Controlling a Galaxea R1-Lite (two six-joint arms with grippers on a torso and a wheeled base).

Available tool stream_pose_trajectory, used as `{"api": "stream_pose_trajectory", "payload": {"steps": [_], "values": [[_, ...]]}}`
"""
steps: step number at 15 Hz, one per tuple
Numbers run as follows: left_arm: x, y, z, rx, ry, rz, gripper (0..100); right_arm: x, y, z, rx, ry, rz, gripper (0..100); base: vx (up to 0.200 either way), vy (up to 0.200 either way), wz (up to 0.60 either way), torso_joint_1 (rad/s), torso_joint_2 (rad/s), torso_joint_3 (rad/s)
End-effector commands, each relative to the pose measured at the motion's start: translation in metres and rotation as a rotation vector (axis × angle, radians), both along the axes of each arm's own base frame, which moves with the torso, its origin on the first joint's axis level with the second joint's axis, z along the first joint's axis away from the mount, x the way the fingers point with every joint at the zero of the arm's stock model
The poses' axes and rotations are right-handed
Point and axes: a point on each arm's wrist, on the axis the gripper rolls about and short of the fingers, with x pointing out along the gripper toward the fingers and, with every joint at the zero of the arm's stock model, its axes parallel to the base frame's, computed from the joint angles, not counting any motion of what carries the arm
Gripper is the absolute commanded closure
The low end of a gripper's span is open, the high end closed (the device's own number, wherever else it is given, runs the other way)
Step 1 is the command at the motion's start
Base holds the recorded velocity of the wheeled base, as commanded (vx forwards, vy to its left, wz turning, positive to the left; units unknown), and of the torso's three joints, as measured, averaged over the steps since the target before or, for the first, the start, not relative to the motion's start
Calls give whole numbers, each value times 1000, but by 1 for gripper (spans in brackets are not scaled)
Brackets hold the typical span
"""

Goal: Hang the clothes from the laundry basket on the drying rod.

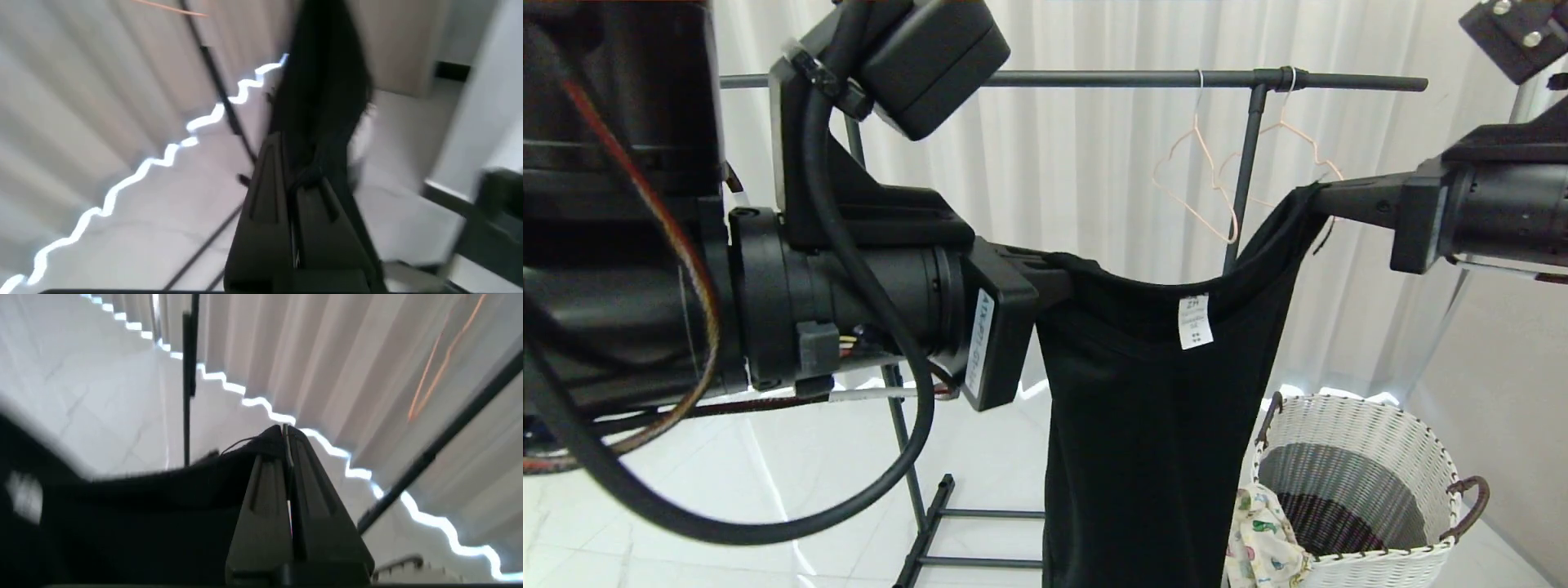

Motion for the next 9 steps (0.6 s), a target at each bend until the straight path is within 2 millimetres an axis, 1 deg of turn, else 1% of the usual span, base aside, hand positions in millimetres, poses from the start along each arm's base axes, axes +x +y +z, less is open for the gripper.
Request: {"api": "stream_pose_trajectory", "payload": {"steps": [1, 3, 4, 7, 9], "values": [[17, -2, 4, 8, -21, 94, 100, -40, -25, 12, -1, -11, 9, 100, 0, 0, 0, 0, 0, 0], [27, -9, 7, 36, -61, 189, 100, -67, -35, 14, -34, 2, 60, 100, 0, 0, 0, 0, 0, 0], [29, -13, 4, 49, -62, 206, 100, -75, -37, 13, -43, 13, 84, 100, 0, 0, 0, 0, 0, 0], [27, -19, 1, 70, -66, 224, 100, -74, -34, 8, -46, -2, 87, 100, 0, 0, 0, 0, 0, 0], [28, -18, 2, 97, -96, 265, 100, -74, -35, 8, -40, -17, 78, 100, 0, 0, 0, 0, 0, 0]]}}
